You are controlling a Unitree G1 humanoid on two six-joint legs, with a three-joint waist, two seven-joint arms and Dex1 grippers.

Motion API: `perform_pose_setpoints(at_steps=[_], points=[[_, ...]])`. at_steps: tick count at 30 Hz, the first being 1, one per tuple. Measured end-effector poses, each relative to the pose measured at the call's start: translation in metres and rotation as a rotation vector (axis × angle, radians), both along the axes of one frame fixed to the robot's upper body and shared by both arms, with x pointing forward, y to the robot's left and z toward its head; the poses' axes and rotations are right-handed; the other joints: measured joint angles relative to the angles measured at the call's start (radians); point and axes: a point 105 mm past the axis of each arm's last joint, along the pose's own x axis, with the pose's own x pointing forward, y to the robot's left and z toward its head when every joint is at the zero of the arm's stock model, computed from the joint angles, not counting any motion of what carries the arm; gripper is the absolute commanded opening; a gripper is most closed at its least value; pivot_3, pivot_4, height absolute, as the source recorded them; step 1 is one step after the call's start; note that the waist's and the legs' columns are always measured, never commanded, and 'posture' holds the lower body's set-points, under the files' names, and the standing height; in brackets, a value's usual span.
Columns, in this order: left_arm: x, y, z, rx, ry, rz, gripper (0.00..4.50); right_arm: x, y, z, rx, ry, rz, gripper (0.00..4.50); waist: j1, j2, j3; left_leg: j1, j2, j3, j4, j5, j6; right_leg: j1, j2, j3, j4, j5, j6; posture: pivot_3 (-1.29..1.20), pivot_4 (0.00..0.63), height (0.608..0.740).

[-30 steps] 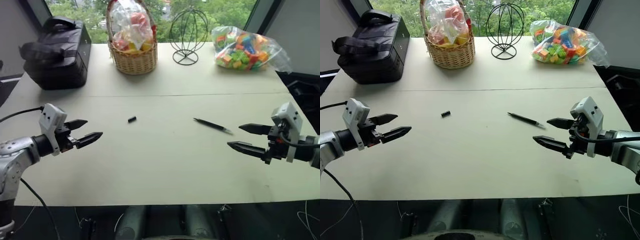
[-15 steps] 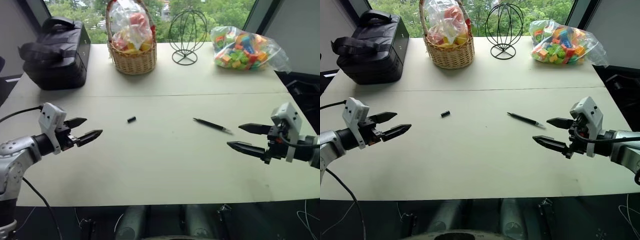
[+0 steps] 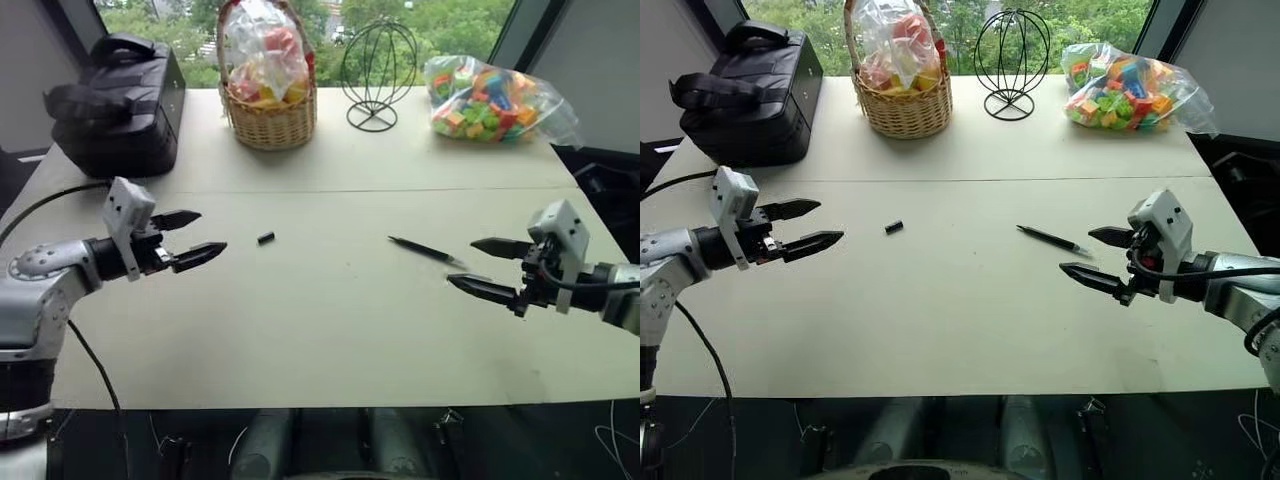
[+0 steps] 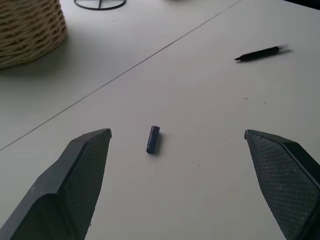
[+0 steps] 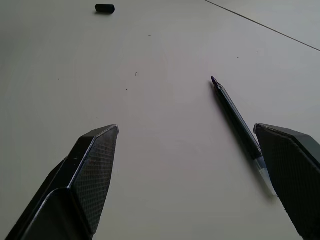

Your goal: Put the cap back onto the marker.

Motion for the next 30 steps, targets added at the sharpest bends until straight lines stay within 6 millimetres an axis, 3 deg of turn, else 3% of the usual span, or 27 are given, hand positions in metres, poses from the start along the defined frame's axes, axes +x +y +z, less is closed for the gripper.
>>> perform_pose_setpoints(at_steps=[5, 11, 16, 24, 30], points=[[0.021, -0.039, 0.005, 0.050, -0.075, -0.210, 4.47, 0.027, 0.001, -0.004, -0.018, -0.066, -0.012, 4.48, -0.004, 0.000, 0.000, 0.002, 0.000, 0.001, 0.000, 0.001, 0.000, 0.001, 0.001, 0.001, 0.000, 0.002, 0.003, 0.00, 0.150, 0.740], [0.039, -0.065, -0.001, 0.076, -0.108, -0.331, 4.47, 0.054, 0.010, -0.014, -0.034, -0.096, 0.032, 4.48, -0.007, 0.000, 0.000, 0.003, 0.000, 0.002, 0.000, 0.001, 0.000, 0.001, 0.002, 0.001, 0.002, 0.002, 0.004, 0.00, 0.150, 0.740], [0.046, -0.081, -0.007, 0.070, -0.114, -0.388, 4.47, 0.077, 0.024, -0.037, -0.018, -0.056, 0.094, 4.48, -0.010, 0.000, 0.000, 0.004, 0.000, 0.002, 0.002, 0.001, 0.000, 0.002, 0.002, 0.002, 0.005, 0.003, 0.005, 0.00, 0.150, 0.740], [0.046, -0.084, -0.014, 0.073, -0.111, -0.401, 4.47, 0.098, 0.024, -0.054, -0.059, -0.028, 0.137, 4.48, -0.027, 0.000, 0.000, 0.005, -0.001, 0.001, 0.007, 0.001, -0.001, 0.000, 0.002, 0.002, 0.015, 0.003, 0.006, 0.00, 0.150, 0.740], [0.042, -0.083, -0.022, 0.065, -0.095, -0.385, 4.47, 0.102, 0.019, -0.069, -0.061, 0.033, 0.143, 4.48, -0.030, 0.000, 0.000, 0.006, -0.001, 0.000, 0.008, 0.002, -0.001, 0.001, 0.003, 0.002, 0.017, 0.003, 0.006, 0.00, 0.150, 0.740]])
